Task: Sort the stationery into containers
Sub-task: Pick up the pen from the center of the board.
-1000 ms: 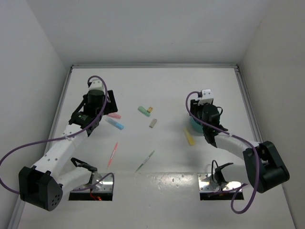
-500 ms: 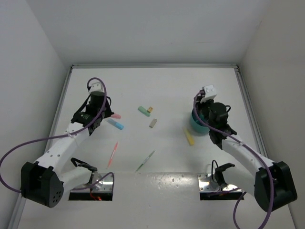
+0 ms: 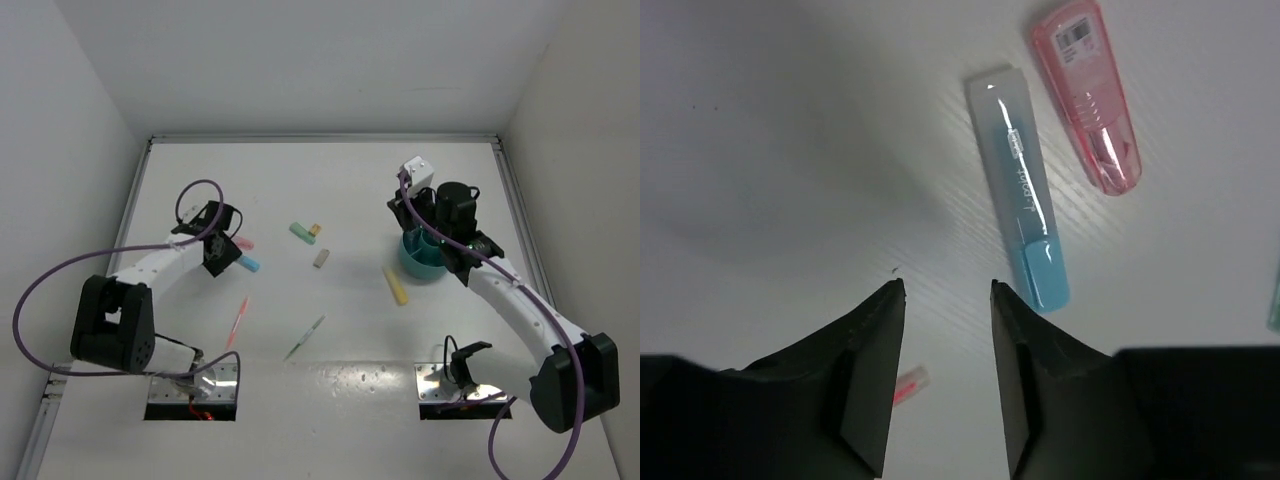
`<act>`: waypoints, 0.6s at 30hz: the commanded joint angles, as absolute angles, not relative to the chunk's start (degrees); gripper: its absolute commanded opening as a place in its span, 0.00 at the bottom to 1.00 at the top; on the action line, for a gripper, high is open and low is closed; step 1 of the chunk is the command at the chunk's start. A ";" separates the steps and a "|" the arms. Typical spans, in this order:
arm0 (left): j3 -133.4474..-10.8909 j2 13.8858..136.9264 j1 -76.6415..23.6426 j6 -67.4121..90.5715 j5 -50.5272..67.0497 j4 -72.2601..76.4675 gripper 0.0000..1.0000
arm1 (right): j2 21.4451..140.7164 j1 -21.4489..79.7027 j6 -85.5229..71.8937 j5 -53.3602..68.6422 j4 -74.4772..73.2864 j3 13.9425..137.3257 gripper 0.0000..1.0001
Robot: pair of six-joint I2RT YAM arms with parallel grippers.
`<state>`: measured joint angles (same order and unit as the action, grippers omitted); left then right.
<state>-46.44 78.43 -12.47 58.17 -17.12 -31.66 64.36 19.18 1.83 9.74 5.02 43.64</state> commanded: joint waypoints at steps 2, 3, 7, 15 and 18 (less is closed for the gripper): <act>-50.36 81.29 -11.69 67.14 -15.82 -32.87 0.41 | 63.28 19.07 2.55 10.11 5.01 43.86 0.09; -51.14 81.91 -11.69 68.71 -15.82 -32.87 0.41 | 63.28 19.07 2.55 10.11 5.01 43.86 0.09; -54.13 85.33 -11.16 70.40 -15.30 -32.87 0.44 | 62.23 19.07 2.55 9.58 5.62 43.33 0.09; -58.18 92.10 -11.16 72.16 -15.29 -32.87 0.52 | 60.47 19.07 2.55 8.88 6.15 42.80 0.09; -58.18 92.64 -11.16 72.16 -15.90 -33.40 0.52 | 60.47 19.07 2.55 7.65 6.77 42.80 0.09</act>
<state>-56.51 92.62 -11.88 70.65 -15.66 -32.75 61.82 19.18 2.02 8.93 4.21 42.74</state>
